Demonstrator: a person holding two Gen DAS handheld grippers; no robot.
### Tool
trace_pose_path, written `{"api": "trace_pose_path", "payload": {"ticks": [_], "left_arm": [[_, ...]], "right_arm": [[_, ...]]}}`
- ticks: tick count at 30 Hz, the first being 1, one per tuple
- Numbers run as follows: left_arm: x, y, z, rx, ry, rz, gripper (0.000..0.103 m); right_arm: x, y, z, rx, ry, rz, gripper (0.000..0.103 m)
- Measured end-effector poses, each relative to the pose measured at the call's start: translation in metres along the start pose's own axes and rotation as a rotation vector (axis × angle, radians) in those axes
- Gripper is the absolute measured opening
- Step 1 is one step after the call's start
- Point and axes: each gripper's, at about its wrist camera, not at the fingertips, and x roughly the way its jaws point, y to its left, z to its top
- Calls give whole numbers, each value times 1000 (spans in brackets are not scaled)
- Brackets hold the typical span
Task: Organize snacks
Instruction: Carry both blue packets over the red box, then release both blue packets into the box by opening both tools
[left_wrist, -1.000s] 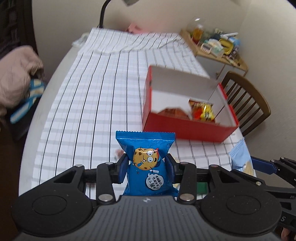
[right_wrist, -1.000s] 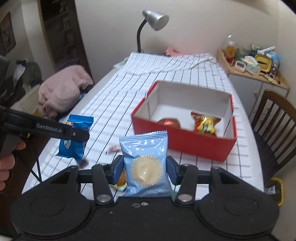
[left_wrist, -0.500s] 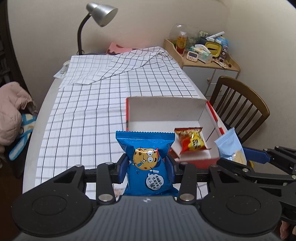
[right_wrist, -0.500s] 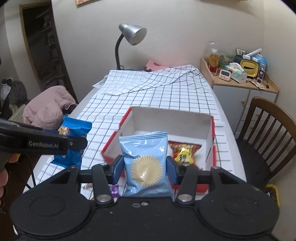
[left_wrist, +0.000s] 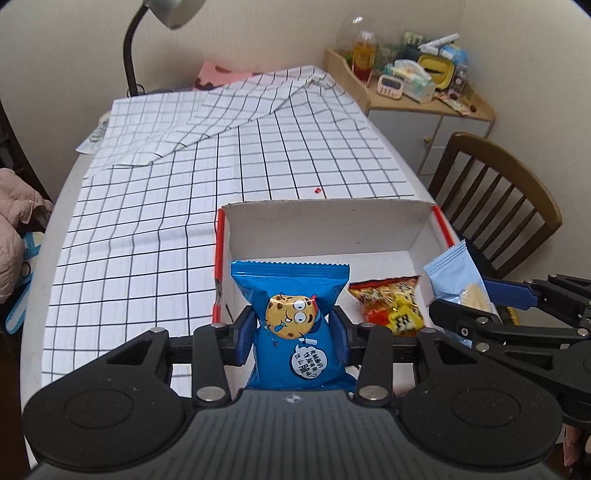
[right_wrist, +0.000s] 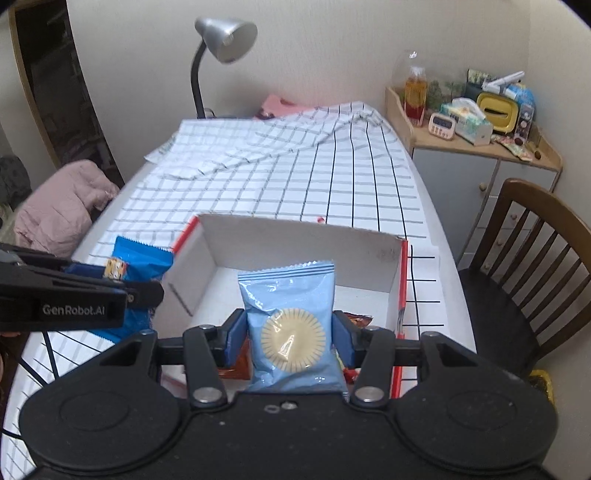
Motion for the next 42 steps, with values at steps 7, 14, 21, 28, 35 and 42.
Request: {"api": "trace_pose_path", "payload": {"ticks": [7, 14, 21, 28, 35, 42], "left_arm": [[51, 1, 14, -12, 74, 42, 42], [87, -4, 13, -11, 155, 47, 42], [108, -7, 7, -2, 199, 62, 42], [112, -7, 5, -6, 210, 56, 43], [102, -3, 7, -43, 191, 40, 50], [82, 4, 7, -75, 150, 24, 54]], "right_arm": [[41, -5, 4, -39, 74, 17, 49], [73, 4, 3, -123, 135, 20, 49], [92, 10, -1, -163, 172, 30, 49], [97, 11, -2, -192, 161, 26, 49], [95, 12, 0, -181, 167, 26, 50], [76, 8, 2, -141, 129, 32, 51]]}}
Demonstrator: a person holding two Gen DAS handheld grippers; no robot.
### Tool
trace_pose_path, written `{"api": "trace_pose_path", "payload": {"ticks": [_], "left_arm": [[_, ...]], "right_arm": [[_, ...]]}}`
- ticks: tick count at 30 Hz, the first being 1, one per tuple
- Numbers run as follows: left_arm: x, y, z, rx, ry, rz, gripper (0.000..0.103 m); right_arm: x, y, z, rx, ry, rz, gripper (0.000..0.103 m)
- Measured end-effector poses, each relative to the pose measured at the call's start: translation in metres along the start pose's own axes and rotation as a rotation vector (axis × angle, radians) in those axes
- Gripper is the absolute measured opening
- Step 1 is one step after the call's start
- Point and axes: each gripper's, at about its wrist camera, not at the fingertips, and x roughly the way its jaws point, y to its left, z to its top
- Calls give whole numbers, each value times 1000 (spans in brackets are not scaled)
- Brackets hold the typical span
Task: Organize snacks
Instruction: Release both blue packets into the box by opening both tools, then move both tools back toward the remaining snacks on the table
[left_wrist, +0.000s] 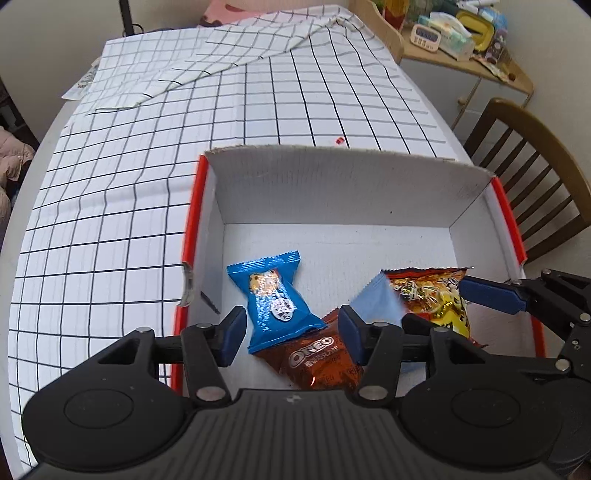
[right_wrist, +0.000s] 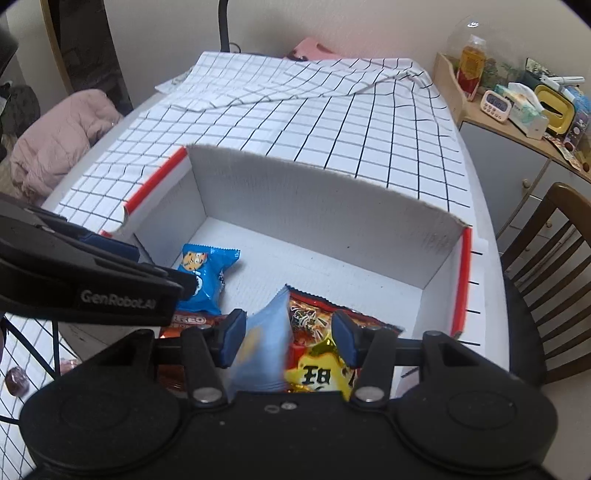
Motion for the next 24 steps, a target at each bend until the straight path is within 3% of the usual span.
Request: {"api": "trace_pose_path", "payload": {"ticks": [11, 24], "left_arm": [[-54, 17, -18, -12, -92, -37, 54], [-118, 38, -63, 16, -179, -92, 54]], "right_arm": [[-53, 2, -6, 54, -73, 38, 52], [-112, 38, -24, 79, -160, 85, 54]]}}
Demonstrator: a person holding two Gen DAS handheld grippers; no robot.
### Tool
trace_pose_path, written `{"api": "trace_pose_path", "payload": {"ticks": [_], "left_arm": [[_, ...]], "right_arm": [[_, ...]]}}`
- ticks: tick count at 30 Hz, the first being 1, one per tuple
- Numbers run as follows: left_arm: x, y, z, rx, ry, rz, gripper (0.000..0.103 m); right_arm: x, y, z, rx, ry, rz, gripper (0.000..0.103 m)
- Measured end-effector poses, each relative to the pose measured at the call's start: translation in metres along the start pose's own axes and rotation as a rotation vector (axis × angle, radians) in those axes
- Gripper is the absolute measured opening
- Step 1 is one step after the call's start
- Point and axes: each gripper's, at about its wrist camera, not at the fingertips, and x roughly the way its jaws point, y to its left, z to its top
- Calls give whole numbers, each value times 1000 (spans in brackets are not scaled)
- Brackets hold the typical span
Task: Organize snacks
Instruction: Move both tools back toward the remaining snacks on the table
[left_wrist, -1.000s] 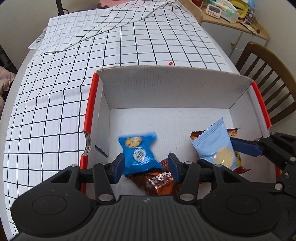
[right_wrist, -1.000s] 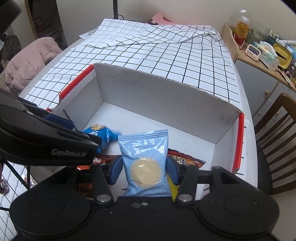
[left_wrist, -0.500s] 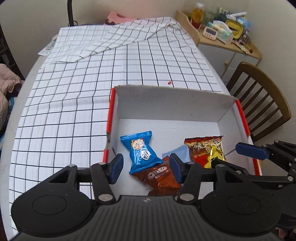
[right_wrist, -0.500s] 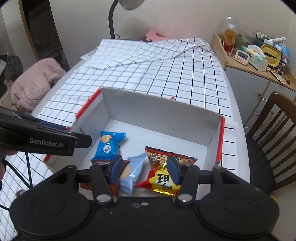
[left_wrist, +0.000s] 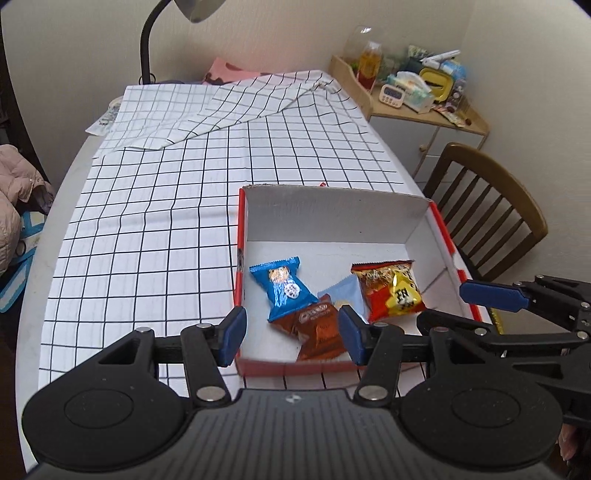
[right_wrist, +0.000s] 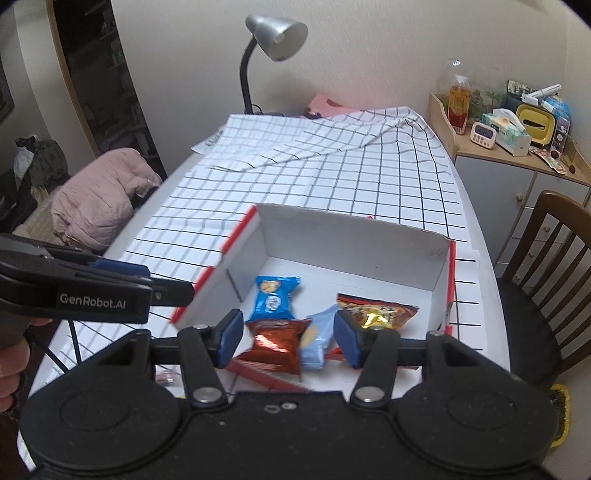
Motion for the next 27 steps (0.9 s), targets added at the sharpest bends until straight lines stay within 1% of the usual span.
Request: {"api": "trace_pose_path", "payload": {"ticks": [2, 4, 8, 10, 15, 18, 21, 23, 27], "left_arm": [[-11, 4, -7, 0, -11, -14, 55], [-24, 9, -15, 4, -27, -20, 60], [-48, 24, -29, 2, -53, -36, 62], [-59, 34, -37, -11, -67, -41, 66], [-83, 58, -59, -29, -98, -39, 73], [-93, 72, -72, -42, -108, -35, 76], [-99, 86, -86, -60, -113, -33, 83], [-101, 94, -96, -74, -109, -32, 84], [-98, 107, -118, -101, -85, -36, 85]], "right_arm": [[-8, 7, -3, 7, -13, 14, 54], [-17, 15, -8, 8, -25, 26, 54], [-32, 29, -18, 13, -47, 46, 55], [-38, 36, -25, 21, -49, 55, 55], [-49, 53, -41, 17, -53, 72, 56], [-53, 63, -52, 15, -49, 78, 57], [-53, 74, -67, 35, -41, 92, 58], [-53, 75, -71, 49, -40, 102, 58], [-50, 81, -89, 101, -31, 145, 59]]}}
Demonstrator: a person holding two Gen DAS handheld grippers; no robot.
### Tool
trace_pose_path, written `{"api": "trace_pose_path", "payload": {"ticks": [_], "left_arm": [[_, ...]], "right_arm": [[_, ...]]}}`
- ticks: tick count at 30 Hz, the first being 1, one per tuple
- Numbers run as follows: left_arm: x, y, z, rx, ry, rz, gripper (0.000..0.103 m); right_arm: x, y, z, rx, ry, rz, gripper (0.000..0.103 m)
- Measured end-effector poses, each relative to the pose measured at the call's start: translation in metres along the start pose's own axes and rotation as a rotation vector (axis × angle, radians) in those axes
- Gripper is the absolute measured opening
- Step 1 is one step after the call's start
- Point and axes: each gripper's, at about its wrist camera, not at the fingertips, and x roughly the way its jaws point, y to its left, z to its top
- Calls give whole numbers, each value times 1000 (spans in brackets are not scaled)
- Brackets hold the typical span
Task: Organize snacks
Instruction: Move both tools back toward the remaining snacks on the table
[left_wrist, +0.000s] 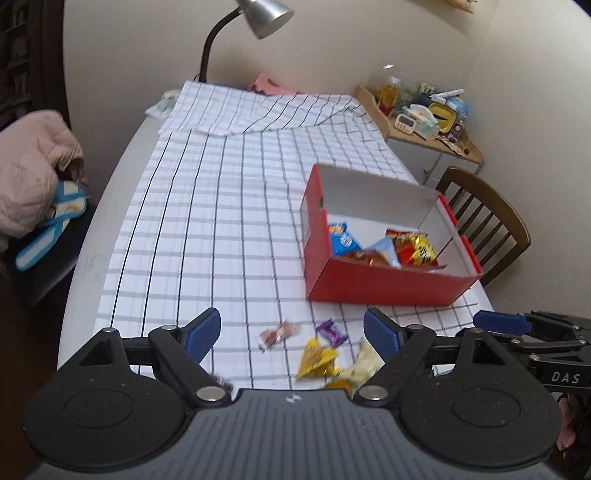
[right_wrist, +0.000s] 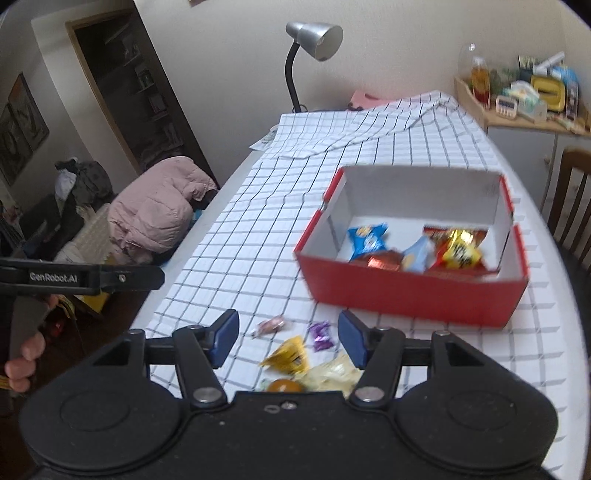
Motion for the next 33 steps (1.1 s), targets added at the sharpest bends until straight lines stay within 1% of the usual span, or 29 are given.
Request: {"api": "trace_pose_path", "payload": {"ticks": [1, 2, 3, 4, 5, 7, 10, 12, 13, 15, 19, 23, 27, 31, 32, 33], "left_arm": [[2, 4, -5, -8, 9, 2, 86], [4, 9, -11, -15, 17, 6, 88], [7, 13, -16, -21, 24, 14, 93], [10, 17, -21, -26, 30, 25, 95], [13, 22, -27, -32, 38, 35, 96], [22, 30, -36, -42, 65, 49, 96], [36, 40, -47, -40, 92, 69, 96], [47, 45, -52, -32, 108, 83, 96], [53, 48, -54, -29, 119, 86, 96], [66, 52, -60, -16, 144, 94, 96], [84, 55, -70, 21, 178, 91, 96], [96, 55, -73, 44, 195, 91, 96], [107, 60, -75, 62, 219, 86, 96], [117, 61, -75, 95, 239, 78, 96], [119, 60, -74, 108, 239, 72, 96], [120, 59, -74, 121, 239, 70, 96]], "right_arm": [[1, 0, -5, 8, 6, 5, 60], [3, 0, -10, 12, 11, 8, 66], [4, 0, -14, 12, 18, 7, 100], [5, 0, -19, 9, 25, 3, 99], [7, 0, -25, 6, 21, 5, 102], [17, -5, -42, 23, 43, -3, 103], [21, -9, -51, 14, 55, -10, 103], [26, -12, -59, -13, 68, -39, 103], [32, -15, -68, -46, 84, -49, 103], [35, -17, -73, -58, 95, -55, 103], [47, -26, -89, -107, 115, -121, 102], [61, -37, -91, -133, 154, -138, 102], [78, -44, -89, -210, 203, -142, 100], [93, -47, -87, -281, 259, -121, 97], [100, -49, -86, -304, 291, -109, 96], [100, -49, -86, -304, 291, -109, 94]]}}
